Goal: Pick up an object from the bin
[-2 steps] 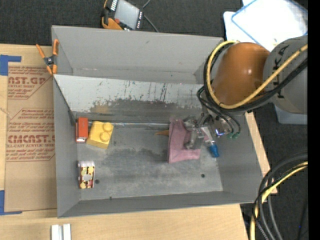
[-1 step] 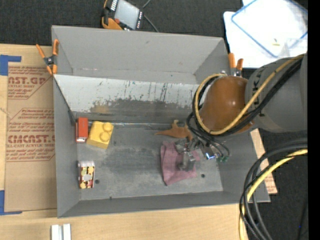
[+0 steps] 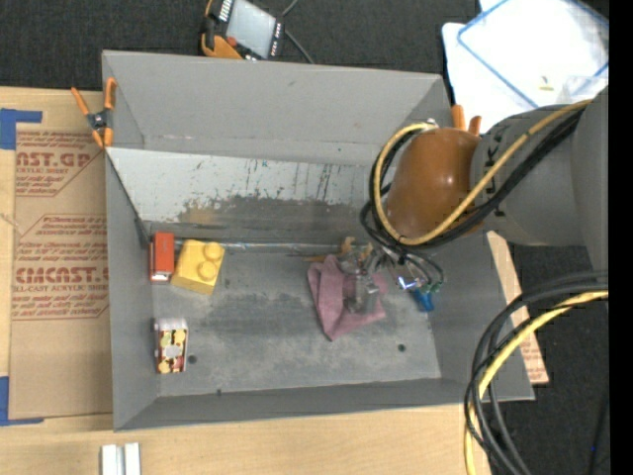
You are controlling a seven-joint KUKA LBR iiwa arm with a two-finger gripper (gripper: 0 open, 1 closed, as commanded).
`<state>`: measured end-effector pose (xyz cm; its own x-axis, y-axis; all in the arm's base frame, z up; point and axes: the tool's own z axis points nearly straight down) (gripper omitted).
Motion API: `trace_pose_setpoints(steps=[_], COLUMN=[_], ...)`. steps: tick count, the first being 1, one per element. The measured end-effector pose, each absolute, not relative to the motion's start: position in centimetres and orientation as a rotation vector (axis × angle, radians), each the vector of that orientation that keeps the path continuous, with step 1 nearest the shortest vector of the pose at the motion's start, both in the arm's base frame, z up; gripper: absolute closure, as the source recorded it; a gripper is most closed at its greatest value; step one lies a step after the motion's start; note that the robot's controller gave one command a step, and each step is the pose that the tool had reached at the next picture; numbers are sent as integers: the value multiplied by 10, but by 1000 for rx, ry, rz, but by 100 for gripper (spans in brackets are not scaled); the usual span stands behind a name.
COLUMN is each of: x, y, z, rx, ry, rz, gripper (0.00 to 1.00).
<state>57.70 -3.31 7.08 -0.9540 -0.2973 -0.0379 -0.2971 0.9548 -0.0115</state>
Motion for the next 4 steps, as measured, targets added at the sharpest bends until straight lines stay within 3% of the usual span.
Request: trace_pose_setpoints(steps=[1,2,4], x=[566,574,573], y=[-31,56,12], z=[94,144,120], rx=[-466,-615,-553], ry=[3079,3044,3060], rz=[-4,-1,-5], gripper=[100,100,100])
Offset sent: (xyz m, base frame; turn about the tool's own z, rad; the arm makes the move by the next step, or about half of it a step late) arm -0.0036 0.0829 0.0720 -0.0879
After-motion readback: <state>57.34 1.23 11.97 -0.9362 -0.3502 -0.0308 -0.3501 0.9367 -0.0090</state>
